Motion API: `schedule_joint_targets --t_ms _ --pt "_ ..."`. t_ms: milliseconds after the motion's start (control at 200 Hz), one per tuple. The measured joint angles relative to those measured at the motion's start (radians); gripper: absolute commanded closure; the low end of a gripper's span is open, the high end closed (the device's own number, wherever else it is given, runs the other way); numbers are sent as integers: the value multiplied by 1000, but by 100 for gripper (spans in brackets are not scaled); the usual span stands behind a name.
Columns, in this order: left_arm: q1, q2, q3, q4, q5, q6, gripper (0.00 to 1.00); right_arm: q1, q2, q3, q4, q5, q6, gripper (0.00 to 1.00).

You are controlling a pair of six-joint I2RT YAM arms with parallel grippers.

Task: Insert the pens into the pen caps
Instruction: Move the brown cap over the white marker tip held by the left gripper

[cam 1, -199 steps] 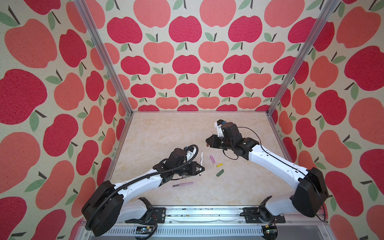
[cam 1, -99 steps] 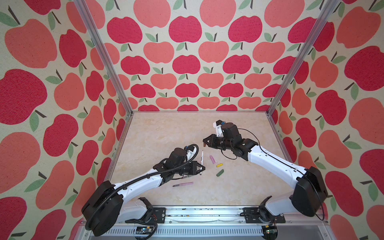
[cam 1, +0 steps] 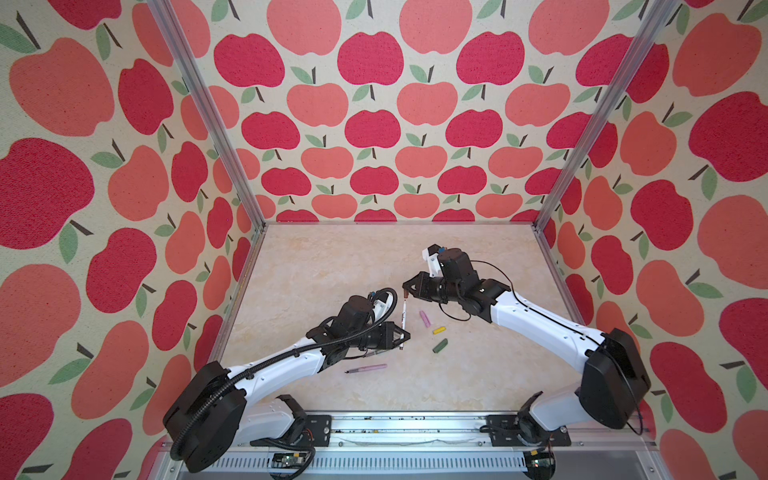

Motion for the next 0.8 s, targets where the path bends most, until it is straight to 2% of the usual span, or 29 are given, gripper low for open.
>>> schedule_joint_targets --t_ms 800 --pt "0 -12 0 0 -5 0 100 24 2 -17 3 -8 12 100"
